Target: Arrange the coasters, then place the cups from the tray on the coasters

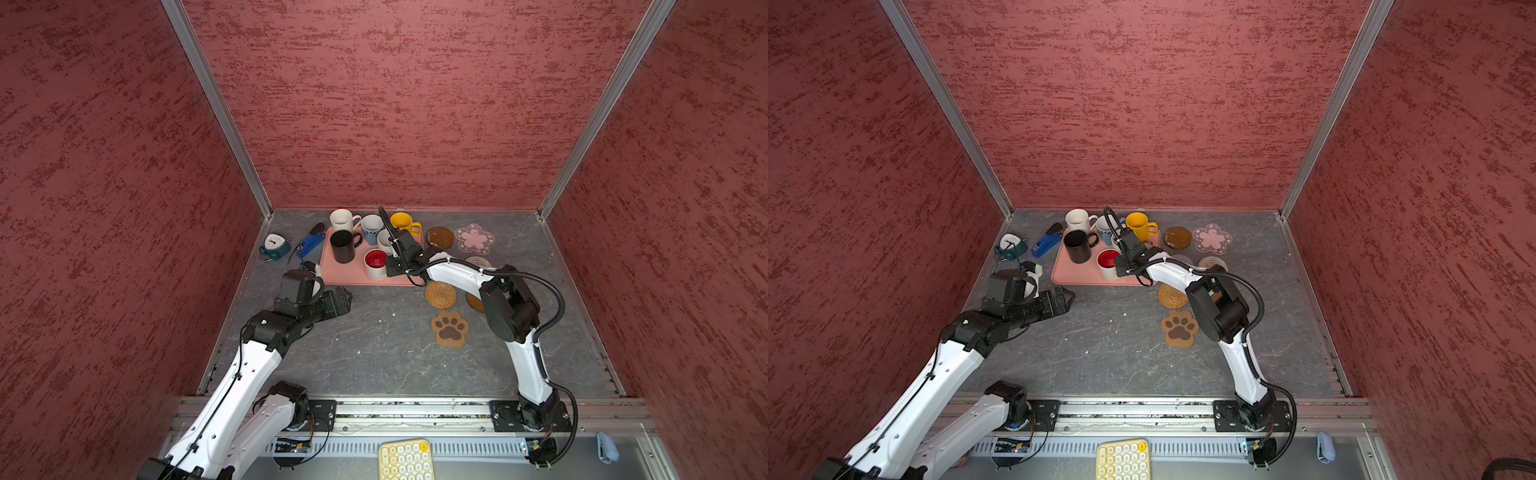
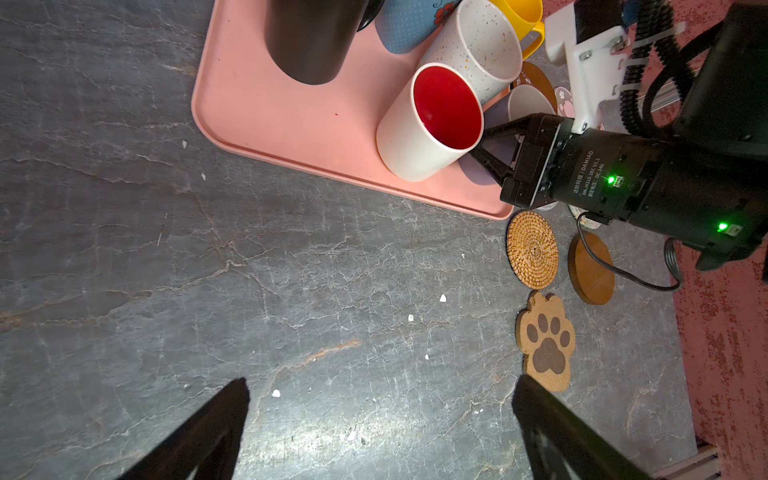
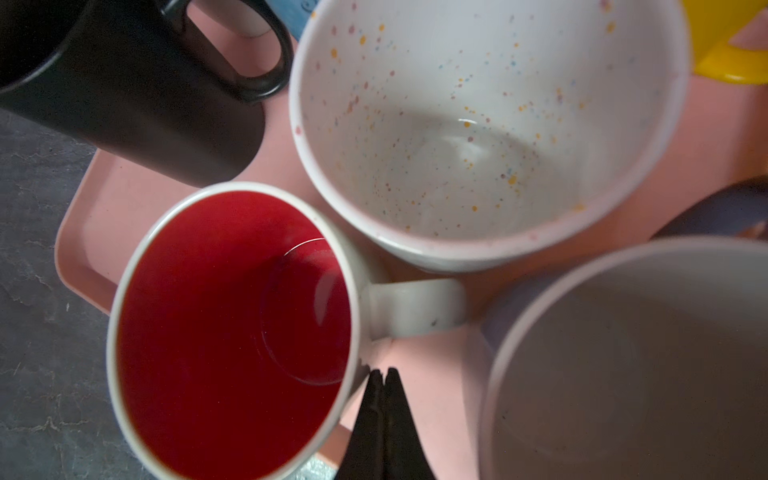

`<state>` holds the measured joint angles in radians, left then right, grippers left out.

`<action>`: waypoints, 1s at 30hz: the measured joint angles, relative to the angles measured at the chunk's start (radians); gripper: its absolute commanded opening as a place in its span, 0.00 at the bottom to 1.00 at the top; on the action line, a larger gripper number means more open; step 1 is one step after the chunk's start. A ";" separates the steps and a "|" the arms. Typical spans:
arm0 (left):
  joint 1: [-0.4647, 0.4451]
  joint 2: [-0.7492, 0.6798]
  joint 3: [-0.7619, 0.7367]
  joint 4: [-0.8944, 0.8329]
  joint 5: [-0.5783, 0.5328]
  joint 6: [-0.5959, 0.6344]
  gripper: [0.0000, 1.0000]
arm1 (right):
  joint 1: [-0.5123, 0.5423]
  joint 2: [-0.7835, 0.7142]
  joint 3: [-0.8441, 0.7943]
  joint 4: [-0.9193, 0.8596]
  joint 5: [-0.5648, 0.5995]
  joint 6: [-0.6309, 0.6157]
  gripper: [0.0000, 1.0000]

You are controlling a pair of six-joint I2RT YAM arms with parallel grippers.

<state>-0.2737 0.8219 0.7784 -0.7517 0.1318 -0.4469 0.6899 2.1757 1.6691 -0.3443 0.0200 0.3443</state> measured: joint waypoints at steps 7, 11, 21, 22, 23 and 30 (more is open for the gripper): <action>0.000 -0.009 0.009 -0.016 0.000 0.004 1.00 | 0.009 0.010 0.011 0.021 -0.050 -0.019 0.00; 0.000 -0.011 0.013 -0.018 0.000 0.007 1.00 | 0.031 0.019 0.011 0.030 -0.073 -0.031 0.00; 0.000 -0.011 0.013 -0.019 0.000 0.008 1.00 | 0.081 0.037 0.016 0.048 -0.135 -0.045 0.00; 0.000 -0.011 0.013 -0.019 0.000 0.008 1.00 | 0.083 0.037 0.021 0.048 -0.143 -0.048 0.00; 0.000 -0.011 0.013 -0.019 0.000 0.008 1.00 | 0.086 0.037 0.025 0.048 -0.150 -0.051 0.00; 0.000 -0.009 0.014 -0.018 0.000 0.008 1.00 | 0.064 -0.013 -0.025 0.052 -0.177 -0.052 0.00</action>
<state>-0.2737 0.8127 0.7929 -0.7696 0.1322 -0.4393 0.7536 2.1632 1.6440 -0.2920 -0.1570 0.2924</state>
